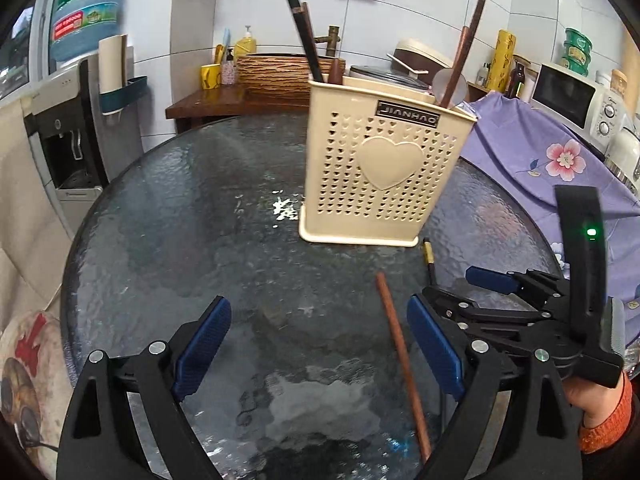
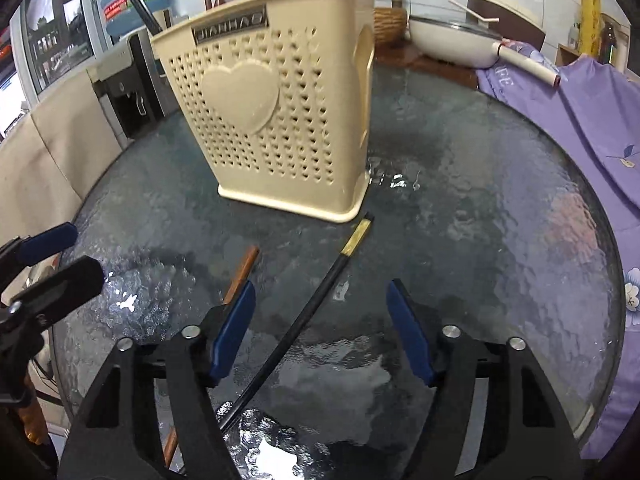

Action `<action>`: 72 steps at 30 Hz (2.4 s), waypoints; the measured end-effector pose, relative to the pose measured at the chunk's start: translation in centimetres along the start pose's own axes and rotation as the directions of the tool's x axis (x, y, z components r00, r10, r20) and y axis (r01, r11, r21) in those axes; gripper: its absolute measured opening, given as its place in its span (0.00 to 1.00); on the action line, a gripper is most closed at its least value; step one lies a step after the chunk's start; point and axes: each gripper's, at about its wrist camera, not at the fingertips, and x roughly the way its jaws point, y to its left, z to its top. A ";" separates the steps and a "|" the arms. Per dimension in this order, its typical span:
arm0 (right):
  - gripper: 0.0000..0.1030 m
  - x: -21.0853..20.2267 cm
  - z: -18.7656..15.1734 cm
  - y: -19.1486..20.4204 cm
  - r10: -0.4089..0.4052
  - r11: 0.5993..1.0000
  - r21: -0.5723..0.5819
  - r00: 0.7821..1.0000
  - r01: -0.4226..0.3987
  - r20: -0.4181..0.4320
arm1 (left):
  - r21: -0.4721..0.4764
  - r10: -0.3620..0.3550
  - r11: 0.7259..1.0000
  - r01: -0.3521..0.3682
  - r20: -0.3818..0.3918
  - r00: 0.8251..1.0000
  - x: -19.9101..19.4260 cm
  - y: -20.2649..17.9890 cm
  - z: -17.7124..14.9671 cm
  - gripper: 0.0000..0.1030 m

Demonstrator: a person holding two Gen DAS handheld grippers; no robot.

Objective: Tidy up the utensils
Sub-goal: 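Move both tools back down to the remaining chopsticks on the table, then grasp the gold-banded black chopstick with the right tool while the left tool approaches a brown chopstick, then close the left tool on the brown chopstick while the right tool holds the black chopstick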

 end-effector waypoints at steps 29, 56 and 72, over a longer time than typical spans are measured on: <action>0.16 1.4 0.8 1.1 0.011 0.991 -0.135 0.996 -0.023 -0.092 | 0.001 -0.063 0.998 0.064 -0.072 0.995 1.2 -1.1 -1.4 0.85; 0.14 1.3 0.9 -1.3 0.056 0.988 -0.138 0.992 -0.071 -0.116 | 0.119 -0.063 0.989 0.091 -0.217 0.974 6.1 -5.7 -1.5 0.54; 0.14 3.6 4.1 -3.0 0.022 0.999 -0.034 0.992 -0.027 -0.127 | 0.147 -0.011 0.988 0.046 -0.234 0.972 9.0 -5.9 0.3 0.28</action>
